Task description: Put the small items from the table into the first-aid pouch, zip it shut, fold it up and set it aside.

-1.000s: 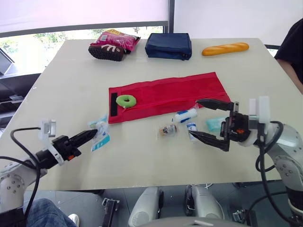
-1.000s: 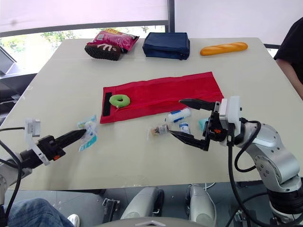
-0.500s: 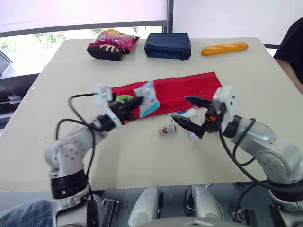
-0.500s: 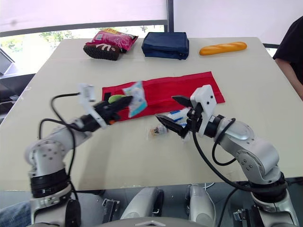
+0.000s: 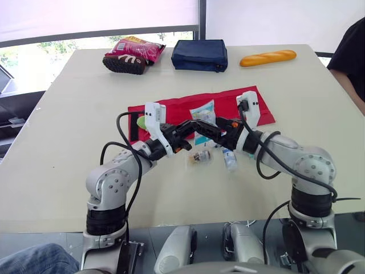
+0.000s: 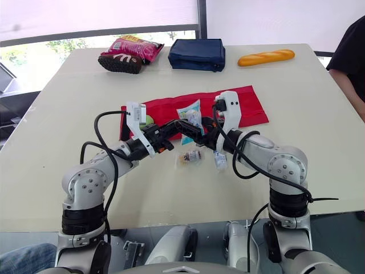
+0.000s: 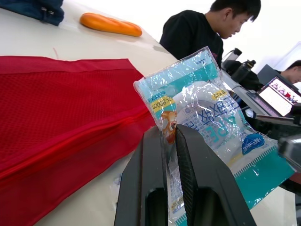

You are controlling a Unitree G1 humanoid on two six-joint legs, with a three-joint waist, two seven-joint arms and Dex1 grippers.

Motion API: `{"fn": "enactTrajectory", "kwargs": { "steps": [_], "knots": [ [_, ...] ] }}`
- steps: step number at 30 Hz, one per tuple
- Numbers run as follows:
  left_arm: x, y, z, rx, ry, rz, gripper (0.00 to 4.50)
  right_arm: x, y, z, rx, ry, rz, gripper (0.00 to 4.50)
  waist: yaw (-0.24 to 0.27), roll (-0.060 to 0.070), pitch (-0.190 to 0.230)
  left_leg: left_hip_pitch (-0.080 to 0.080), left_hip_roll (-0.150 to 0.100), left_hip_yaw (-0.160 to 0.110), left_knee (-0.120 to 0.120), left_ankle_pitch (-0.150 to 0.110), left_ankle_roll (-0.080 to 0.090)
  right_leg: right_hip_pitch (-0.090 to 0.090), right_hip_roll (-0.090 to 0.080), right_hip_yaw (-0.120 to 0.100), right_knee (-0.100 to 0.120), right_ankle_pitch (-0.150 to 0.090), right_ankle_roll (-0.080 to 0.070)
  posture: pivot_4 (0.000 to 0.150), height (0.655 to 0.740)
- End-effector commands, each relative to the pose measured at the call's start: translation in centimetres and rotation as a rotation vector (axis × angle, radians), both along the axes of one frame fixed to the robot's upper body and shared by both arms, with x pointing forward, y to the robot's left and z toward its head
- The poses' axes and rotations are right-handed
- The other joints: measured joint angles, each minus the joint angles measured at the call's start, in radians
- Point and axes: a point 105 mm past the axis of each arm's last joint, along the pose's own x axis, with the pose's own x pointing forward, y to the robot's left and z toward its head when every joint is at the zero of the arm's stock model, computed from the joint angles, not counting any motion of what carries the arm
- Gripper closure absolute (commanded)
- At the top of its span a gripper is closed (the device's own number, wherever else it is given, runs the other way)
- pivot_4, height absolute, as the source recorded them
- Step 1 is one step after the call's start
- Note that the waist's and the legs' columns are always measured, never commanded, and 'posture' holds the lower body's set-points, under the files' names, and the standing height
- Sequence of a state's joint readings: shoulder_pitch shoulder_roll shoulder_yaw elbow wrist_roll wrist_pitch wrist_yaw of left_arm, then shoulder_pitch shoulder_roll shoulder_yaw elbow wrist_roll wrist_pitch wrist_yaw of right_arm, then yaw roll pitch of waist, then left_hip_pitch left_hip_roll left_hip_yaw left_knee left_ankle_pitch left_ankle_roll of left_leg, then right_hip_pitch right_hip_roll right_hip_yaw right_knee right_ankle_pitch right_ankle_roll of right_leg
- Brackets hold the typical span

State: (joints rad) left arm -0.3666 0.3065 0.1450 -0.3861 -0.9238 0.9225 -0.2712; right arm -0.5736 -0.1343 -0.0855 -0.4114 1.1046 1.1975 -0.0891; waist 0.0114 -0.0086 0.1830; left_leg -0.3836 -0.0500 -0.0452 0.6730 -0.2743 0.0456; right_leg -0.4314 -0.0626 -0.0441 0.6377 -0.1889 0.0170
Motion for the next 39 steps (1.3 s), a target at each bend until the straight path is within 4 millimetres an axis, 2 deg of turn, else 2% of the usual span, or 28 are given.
{"fn": "enactTrajectory", "kwargs": {
  "steps": [1,5,7,8,14,16,17,20,25,28,32,35,39],
  "knots": [
    [-0.6,-0.5,1.5,-0.001,-0.084,-0.023,4.5,0.1,-0.1,1.2,0.027,-0.03,-0.011,1.26,-0.001,0.0,0.0,0.0,0.0,0.0,0.0,0.0,0.0,0.0,0.0,0.0,0.0,0.0,0.0,0.15,0.7397],
    [-0.6,-0.1,1.3,0.006,-0.08,-0.017,4.5,0.2,-0.2,1.3,0.028,-0.039,-0.017,3.16,-0.001,0.0,0.0,0.0,0.0,0.002,0.0,0.0,0.0,-0.001,0.002,0.002,0.001,0.0,0.0,0.15,0.7397],
    [-0.6,-0.2,1.3,0.009,-0.08,-0.021,4.5,0.2,-0.2,1.3,0.028,-0.039,-0.018,4.27,-0.001,0.0,0.0,0.0,0.0,0.003,0.0,0.0,0.0,-0.001,0.002,0.002,0.001,0.0,0.0,0.15,0.7397],
    [-0.6,-0.1,1.2,0.01,-0.08,-0.023,4.5,0.2,-0.2,1.3,0.028,-0.039,-0.019,4.41,-0.001,0.0,0.0,0.0,0.0,0.003,0.0,0.0,0.0,-0.001,0.002,0.002,0.001,0.0,0.0,0.15,0.7397],
    [-0.7,0.4,0.9,0.026,-0.077,-0.038,4.5,0.3,-0.4,1.3,0.026,-0.051,-0.036,4.41,-0.002,0.0,0.0,0.0,0.001,0.003,0.0,0.0,0.001,-0.001,0.003,0.003,0.001,0.0,0.0,0.15,0.7397],
    [-0.7,1.0,0.7,0.065,-0.076,-0.044,3.54,0.4,-0.7,1.4,0.028,-0.057,-0.046,4.41,-0.004,0.0,0.0,0.0,0.001,0.003,0.0,0.0,0.001,-0.002,0.003,0.003,0.001,0.0,0.0,0.15,0.7397],
    [-0.7,1.4,0.9,0.081,-0.083,-0.06,3.37,0.5,-0.8,1.4,0.029,-0.058,-0.052,4.41,-0.004,0.0,0.0,0.0,0.001,0.003,0.0,0.0,0.001,-0.002,0.003,0.003,0.001,0.0,0.0,0.15,0.7397],
    [-0.7,3.4,1.1,0.155,-0.122,-0.081,2.01,0.6,-1.4,1.4,0.037,-0.062,-0.066,4.41,-0.01,0.0,0.0,0.0,0.002,0.004,0.0,0.0,0.001,-0.002,0.005,0.004,0.002,0.0,0.0,0.15,0.7397],
    [0.1,10.0,0.1,0.448,-0.177,-0.089,0.04,0.5,-2.5,0.7,0.033,-0.035,-0.073,4.41,-0.025,0.0,0.0,0.001,0.003,0.007,-0.003,-0.002,0.004,-0.004,0.007,0.006,0.001,-0.001,0.0,0.15,0.7397],
    [1.0,12.4,0.0,0.54,-0.201,-0.096,0.04,0.4,-2.8,0.2,0.02,-0.022,-0.065,4.41,-0.025,0.0,0.0,0.001,0.004,0.01,-0.004,-0.003,0.004,-0.006,0.008,0.008,0.001,-0.001,0.0,0.15,0.7397],
    [3.2,15.1,-0.5,0.732,-0.246,-0.078,0.04,0.4,-3.0,-0.3,0.003,-0.012,-0.064,4.41,-0.022,0.0,0.0,-0.001,0.005,0.011,-0.003,-0.003,0.005,-0.008,0.008,0.009,0.001,-0.001,0.0,0.15,0.7397],
    [4.5,15.8,-1.0,0.819,-0.269,-0.098,0.04,0.5,-3.0,-0.5,-0.006,-0.016,-0.069,4.41,-0.023,-0.001,0.0,-0.002,0.005,0.012,-0.003,-0.004,0.006,-0.009,0.007,0.01,0.001,0.0,0.0,0.15,0.7397],
    [5.8,15.6,-1.6,0.901,-0.295,-0.142,0.04,0.6,-3.0,-0.5,-0.008,-0.023,-0.075,4.41,-0.024,-0.002,0.0,-0.005,0.005,0.013,-0.003,-0.004,0.007,-0.011,0.006,0.011,0.002,0.0,0.0,0.15,0.7397]
  ]
}}
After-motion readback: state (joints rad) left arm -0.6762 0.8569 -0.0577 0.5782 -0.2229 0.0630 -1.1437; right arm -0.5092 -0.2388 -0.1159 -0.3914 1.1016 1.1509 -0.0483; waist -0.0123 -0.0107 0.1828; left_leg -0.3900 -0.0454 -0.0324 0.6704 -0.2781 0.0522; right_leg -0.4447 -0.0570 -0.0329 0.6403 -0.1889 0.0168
